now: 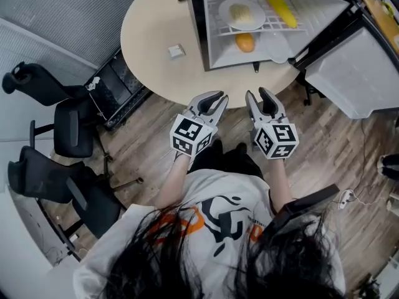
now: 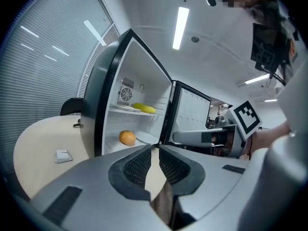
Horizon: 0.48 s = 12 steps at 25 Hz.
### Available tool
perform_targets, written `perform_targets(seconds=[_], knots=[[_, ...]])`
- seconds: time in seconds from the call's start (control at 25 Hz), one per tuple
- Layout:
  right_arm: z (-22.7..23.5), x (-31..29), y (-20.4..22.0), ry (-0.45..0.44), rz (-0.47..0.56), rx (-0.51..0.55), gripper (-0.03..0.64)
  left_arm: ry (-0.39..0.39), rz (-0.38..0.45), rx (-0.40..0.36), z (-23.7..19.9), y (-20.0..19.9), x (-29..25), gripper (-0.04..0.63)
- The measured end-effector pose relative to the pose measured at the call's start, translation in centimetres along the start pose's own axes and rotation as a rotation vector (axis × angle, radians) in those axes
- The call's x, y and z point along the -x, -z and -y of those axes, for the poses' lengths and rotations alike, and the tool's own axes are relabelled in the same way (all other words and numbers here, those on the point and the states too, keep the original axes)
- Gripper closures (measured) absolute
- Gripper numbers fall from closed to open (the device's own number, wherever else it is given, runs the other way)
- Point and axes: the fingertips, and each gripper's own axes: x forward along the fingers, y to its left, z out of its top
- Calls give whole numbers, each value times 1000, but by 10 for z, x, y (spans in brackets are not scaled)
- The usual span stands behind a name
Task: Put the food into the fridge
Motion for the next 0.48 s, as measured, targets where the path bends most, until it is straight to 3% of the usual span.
perform_targets(seconds=[0.48], knots=[[9, 64, 18, 2, 2, -41, 490, 23, 34, 14, 55, -2, -7, 551]])
